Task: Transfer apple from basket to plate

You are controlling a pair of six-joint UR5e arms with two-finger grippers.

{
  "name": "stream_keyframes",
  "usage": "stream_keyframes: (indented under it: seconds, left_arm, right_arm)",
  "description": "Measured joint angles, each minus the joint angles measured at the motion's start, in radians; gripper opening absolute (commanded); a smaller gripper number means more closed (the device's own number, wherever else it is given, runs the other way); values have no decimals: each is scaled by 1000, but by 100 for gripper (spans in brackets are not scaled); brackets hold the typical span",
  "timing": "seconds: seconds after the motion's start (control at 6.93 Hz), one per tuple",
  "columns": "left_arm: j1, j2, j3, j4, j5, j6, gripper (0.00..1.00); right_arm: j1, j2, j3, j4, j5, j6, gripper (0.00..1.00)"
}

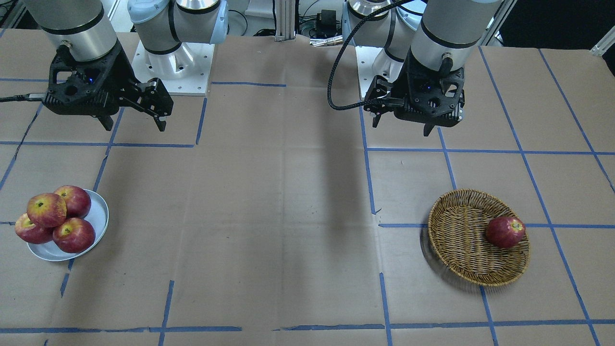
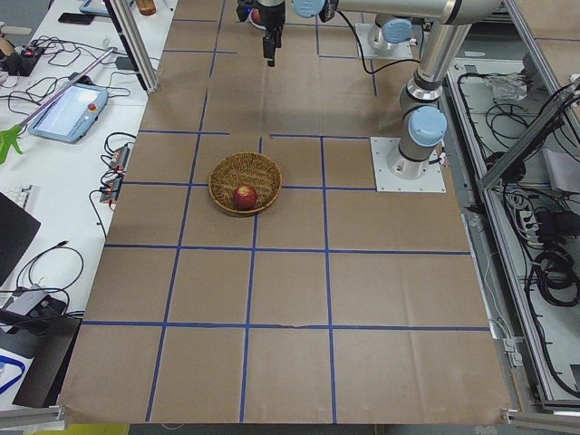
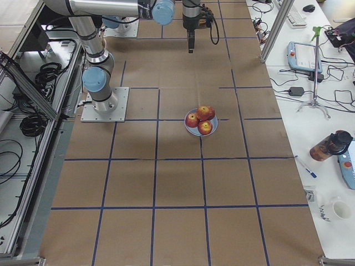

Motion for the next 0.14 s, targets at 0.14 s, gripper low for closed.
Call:
stream_keyframes:
  seconds: [0.14]
  left_arm:
    - [0, 2, 0, 0, 0, 0, 99]
  right_arm:
    - [0, 0, -1, 0, 0, 0, 100]
